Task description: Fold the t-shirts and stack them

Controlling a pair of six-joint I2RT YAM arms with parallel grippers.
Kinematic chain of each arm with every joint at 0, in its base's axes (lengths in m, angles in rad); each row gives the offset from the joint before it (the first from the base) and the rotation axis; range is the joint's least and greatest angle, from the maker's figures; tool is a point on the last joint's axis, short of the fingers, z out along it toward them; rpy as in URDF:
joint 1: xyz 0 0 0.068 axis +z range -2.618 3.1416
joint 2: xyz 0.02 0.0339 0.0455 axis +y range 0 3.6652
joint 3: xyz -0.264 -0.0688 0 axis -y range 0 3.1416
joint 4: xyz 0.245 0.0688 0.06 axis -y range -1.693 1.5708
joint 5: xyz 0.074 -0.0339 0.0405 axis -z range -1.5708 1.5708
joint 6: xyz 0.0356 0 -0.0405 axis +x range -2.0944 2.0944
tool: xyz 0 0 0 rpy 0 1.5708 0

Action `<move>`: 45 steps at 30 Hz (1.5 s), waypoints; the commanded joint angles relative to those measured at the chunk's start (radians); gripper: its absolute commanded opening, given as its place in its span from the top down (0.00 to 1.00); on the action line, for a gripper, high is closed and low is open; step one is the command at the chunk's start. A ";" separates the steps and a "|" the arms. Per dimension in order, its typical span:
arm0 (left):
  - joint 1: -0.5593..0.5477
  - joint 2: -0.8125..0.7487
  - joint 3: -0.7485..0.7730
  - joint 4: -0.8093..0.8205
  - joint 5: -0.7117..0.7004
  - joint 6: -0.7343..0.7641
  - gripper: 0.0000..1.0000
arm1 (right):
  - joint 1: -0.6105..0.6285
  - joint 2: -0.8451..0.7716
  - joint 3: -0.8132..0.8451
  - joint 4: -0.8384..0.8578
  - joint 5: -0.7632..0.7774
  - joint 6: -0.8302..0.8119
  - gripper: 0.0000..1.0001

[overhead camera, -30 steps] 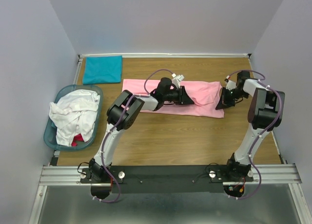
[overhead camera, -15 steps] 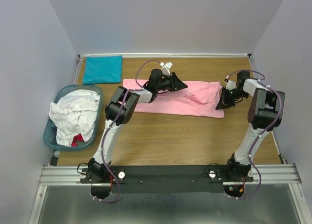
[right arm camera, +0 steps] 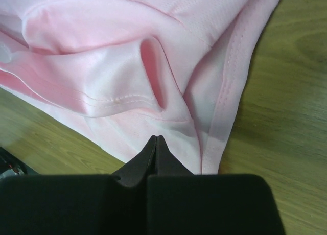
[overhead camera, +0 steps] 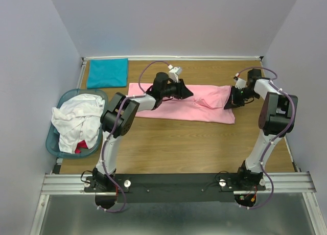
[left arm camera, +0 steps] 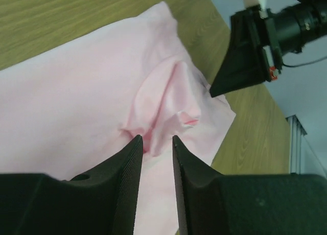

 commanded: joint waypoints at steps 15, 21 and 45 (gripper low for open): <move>-0.264 0.043 0.297 -0.610 -0.146 0.786 1.00 | 0.030 0.029 0.030 -0.007 0.015 0.073 0.99; -0.283 0.120 0.362 -0.683 -0.197 0.806 1.00 | 0.030 0.026 0.012 -0.009 0.030 0.070 0.99; -0.128 0.256 0.534 -0.528 -0.221 0.548 1.00 | 0.032 0.066 -0.053 0.004 0.133 0.025 0.99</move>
